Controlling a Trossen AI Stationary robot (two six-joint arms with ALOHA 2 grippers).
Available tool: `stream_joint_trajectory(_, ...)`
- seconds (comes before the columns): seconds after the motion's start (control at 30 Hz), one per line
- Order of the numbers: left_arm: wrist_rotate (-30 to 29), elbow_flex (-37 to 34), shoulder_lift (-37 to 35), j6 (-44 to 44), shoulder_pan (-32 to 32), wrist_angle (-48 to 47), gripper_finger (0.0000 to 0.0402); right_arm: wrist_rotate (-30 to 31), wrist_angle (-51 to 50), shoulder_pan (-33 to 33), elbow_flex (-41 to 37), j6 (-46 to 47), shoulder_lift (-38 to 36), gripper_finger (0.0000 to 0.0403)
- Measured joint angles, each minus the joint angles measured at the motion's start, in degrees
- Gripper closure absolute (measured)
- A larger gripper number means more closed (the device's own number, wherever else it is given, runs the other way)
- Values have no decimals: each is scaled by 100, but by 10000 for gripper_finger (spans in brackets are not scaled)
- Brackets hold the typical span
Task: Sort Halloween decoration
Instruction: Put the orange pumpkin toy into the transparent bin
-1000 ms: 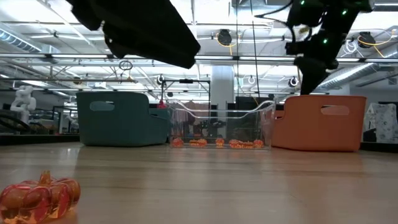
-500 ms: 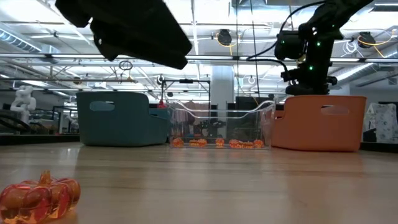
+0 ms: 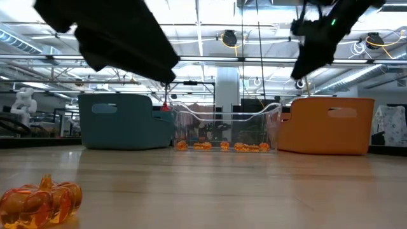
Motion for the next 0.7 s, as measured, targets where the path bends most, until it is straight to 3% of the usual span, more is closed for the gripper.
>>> stream_joint_trajectory(0.17, 165, -1, 46, -121, -179, -85, 237, 628, 306, 1556, 2, 117, -274, 259)
stream_joint_trajectory(0.37, 112, -6, 179, 199, -567, -66, 183, 1183, 718, 3044, 2, 205, 68, 259)
stream_joint_trajectory(0.53, -108, -4, 507, 233, -843, 196, 142, 1517, 1267, 3887, 2, 72, 597, 259)
stream_joint_trajectory(0.7, -158, -4, 856, 476, -922, 472, 131, 1759, 1745, 4411, 2, -26, 1216, 259)
